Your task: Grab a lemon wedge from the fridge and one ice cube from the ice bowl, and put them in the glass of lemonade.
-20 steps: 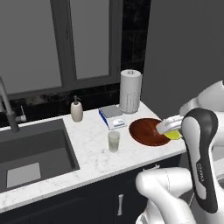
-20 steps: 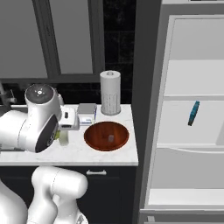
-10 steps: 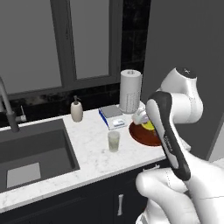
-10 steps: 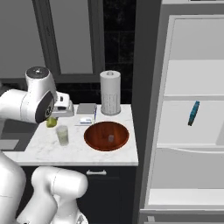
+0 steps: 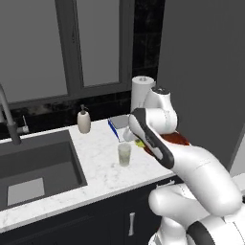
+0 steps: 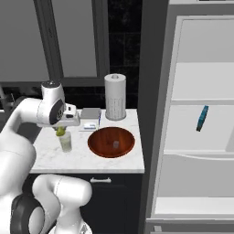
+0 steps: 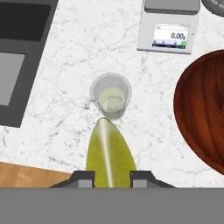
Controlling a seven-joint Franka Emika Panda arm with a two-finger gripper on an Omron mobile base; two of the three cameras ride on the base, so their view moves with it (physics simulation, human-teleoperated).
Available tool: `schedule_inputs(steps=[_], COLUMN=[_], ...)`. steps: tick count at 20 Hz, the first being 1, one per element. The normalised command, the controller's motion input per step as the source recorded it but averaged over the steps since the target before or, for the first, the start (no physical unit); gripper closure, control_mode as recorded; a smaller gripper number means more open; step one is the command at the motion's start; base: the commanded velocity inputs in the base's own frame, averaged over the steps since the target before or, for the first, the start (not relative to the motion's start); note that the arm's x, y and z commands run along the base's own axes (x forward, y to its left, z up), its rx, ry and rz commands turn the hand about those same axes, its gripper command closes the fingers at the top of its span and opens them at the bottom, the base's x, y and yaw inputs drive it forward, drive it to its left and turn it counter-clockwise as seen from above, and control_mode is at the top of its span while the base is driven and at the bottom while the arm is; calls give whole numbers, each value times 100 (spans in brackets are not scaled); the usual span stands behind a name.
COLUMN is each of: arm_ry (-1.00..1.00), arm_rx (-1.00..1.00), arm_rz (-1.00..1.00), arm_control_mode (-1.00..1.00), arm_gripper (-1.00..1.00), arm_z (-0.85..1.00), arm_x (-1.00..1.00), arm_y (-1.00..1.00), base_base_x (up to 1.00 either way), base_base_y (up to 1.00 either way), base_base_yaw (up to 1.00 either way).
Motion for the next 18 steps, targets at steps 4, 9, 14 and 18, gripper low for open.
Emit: schedule_inputs(steps=[4,9,14,18], arm_ry=[9,2,0,0], arm_rx=[-5,-3,-2,0], arm_rz=[0,0,0,0], arm_control_mode=[-100,-100,-100,-100], arm_gripper=[100,100,100,100], arm_z=[-32,-19,-15,-5], arm_x=[30,28,17,9], arm_y=[38,6,0,0], base_base_x=[0,0,0,0], base_base_y=[0,0,0,0], base_base_yaw=[0,0,0,0])
